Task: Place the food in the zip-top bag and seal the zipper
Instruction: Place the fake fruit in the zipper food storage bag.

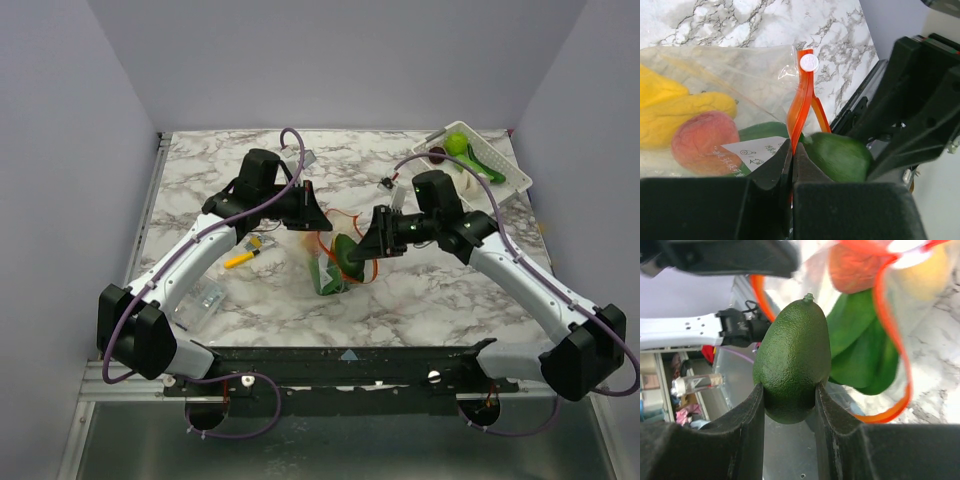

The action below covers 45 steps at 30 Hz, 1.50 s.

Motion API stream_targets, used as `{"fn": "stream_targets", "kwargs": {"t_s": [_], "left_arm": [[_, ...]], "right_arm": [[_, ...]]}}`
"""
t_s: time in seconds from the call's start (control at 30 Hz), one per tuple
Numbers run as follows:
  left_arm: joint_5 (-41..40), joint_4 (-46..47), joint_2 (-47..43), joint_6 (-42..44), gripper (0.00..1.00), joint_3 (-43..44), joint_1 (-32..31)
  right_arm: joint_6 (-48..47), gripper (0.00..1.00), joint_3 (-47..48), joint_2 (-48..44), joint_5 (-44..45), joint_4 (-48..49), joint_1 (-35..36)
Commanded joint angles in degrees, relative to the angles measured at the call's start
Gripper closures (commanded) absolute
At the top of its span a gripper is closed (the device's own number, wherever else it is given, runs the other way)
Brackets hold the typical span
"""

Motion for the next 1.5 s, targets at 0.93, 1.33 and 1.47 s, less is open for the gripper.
{"fn": "stream_targets", "kwargs": {"t_s": [0.93, 1.33, 1.47], "left_arm": [[-0.5, 1.0, -2.3, 0.7, 1.0, 1.2, -0.9], [-0.7, 0.7, -2.2, 0.7, 1.0, 1.3, -0.9], [-1.1, 0.6, -2.3, 0.8, 1.0, 1.3, -0.9]], "right_arm": [[5.4, 0.45, 5.5, 10.3, 24.9, 5.8, 5.8], [4.6, 0.32, 4.6, 7.6, 30.4, 2.0, 5.9], [4.1, 0.34, 5.1, 5.1, 33.0, -0.1, 5.9]]}}
